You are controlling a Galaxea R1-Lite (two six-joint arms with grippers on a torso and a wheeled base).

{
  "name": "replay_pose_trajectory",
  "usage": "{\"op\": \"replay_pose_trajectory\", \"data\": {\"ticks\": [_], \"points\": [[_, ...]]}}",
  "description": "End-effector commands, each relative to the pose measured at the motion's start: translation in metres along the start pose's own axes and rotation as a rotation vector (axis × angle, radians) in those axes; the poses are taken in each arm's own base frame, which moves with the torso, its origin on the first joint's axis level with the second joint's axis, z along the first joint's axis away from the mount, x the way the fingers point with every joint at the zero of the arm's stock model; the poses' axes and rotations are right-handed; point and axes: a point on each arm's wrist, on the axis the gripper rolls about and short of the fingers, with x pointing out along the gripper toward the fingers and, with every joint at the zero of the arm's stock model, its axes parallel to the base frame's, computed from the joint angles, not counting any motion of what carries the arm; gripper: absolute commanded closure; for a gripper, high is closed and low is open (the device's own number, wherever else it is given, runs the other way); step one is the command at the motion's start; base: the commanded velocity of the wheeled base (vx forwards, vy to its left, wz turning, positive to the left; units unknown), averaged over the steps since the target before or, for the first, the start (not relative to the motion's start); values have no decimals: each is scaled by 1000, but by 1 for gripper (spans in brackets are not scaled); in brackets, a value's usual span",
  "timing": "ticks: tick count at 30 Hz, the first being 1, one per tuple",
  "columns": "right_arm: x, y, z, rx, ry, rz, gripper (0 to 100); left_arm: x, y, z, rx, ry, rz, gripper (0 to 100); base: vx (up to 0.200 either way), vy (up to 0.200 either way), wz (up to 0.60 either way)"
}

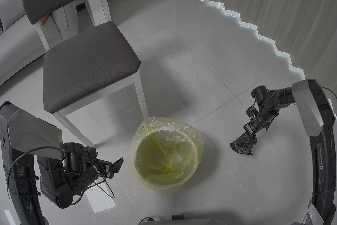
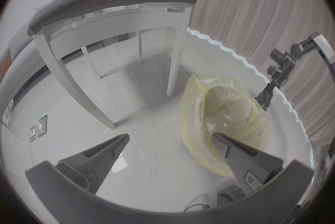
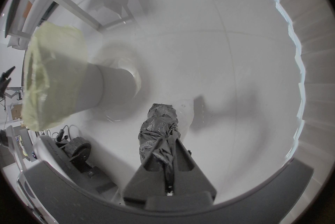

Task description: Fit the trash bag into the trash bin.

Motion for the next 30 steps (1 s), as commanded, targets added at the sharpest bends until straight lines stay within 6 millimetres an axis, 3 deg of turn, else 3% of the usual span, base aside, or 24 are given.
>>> {"op": "replay_pose_trajectory", "data": {"ticks": [1,3,4,5,7,13,14,15,17,24,28,30], "points": [[-139,32,0,-60,-179,2,100,-17,-4,10,4,-49,-2,0,0,0,0],[-176,49,-5,-96,-249,23,100,-22,-6,11,8,-54,22,0,0,0,0],[-176,49,-5,-96,-249,23,100,-22,-6,11,8,-54,22,0,0,0,0],[-205,67,-11,-137,-321,52,100,-27,-10,12,6,-65,43,0,0,0,0],[-231,90,-15,-189,-392,72,100,-32,-14,17,-17,-92,49,0,0,0,0],[-266,169,-29,-339,-538,181,100,-45,-15,24,-47,-134,66,0,0,0,0],[-266,169,-29,-339,-538,181,100,-45,-15,24,-47,-134,66,0,0,0,0],[-268,193,-30,-366,-579,224,100,-51,-15,28,-51,-155,77,0,0,0,0],[-269,213,-30,-392,-608,253,100,-57,-15,33,-54,-186,77,0,0,0,0],[-252,255,-33,-463,-570,254,100,-72,-15,46,-67,-260,73,0,0,0,0],[-218,284,-30,-515,-492,277,100,-79,-13,42,-68,-247,78,0,0,0,0],[-211,289,-29,-523,-483,281,100,-80,-13,41,-71,-243,79,0,0,0,0]]}}
